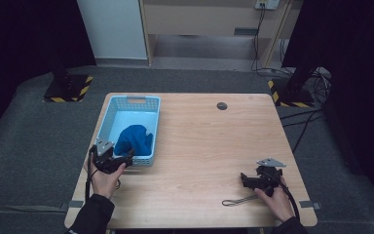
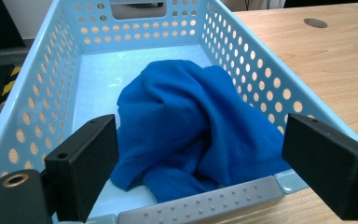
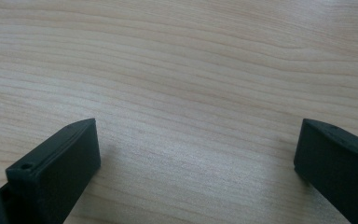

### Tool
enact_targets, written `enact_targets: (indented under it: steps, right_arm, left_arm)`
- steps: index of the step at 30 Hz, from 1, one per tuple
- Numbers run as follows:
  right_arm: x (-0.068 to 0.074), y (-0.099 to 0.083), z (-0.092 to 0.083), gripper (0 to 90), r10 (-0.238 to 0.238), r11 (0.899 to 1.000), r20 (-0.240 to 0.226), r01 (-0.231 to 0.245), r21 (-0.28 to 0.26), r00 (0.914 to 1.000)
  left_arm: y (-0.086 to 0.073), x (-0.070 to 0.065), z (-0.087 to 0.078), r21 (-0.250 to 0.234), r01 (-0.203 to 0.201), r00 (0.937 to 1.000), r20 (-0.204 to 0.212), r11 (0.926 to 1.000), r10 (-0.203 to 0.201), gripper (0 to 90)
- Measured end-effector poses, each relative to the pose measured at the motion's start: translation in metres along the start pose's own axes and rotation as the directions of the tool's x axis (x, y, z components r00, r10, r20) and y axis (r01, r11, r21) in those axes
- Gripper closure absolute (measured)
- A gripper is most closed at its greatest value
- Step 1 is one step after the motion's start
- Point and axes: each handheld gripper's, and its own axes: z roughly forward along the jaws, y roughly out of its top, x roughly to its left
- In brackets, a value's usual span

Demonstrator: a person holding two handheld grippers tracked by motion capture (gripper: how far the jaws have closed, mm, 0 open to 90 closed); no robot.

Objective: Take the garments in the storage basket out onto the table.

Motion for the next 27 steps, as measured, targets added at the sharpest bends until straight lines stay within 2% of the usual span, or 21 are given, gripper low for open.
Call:
enact_targets:
  steps: [14,27]
  right_arm:
    - [0.0,0.0,0.0,0.4,0.0,1.0,0.0,0.0,0.0,1.0]
    - [0.0,0.0,0.0,0.4,0.0,1.0,0.0,0.0,0.0,1.0]
  left_arm:
    - [0.003,0.002,0.01,0.015,0.006,1.0,0.001,0.9999,-0.006,9.9]
    - [0.015,0.003,0.018,0.009,0.016,0.9999,0.002,0.9998,-0.016,9.6]
